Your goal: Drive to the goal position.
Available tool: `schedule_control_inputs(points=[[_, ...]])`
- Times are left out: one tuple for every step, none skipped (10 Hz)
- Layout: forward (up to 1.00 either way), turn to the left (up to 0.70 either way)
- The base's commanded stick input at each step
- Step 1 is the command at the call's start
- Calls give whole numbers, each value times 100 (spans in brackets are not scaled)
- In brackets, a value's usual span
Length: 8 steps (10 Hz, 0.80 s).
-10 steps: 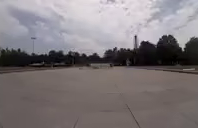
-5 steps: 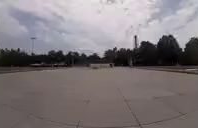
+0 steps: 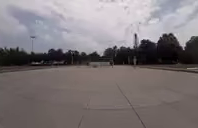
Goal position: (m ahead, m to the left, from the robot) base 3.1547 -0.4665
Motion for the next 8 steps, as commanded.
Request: schedule_control_inputs(points=[[70,0],[70,0],[70,0],[70,0],[70,0],[70,0],[70,0],[70,0]])
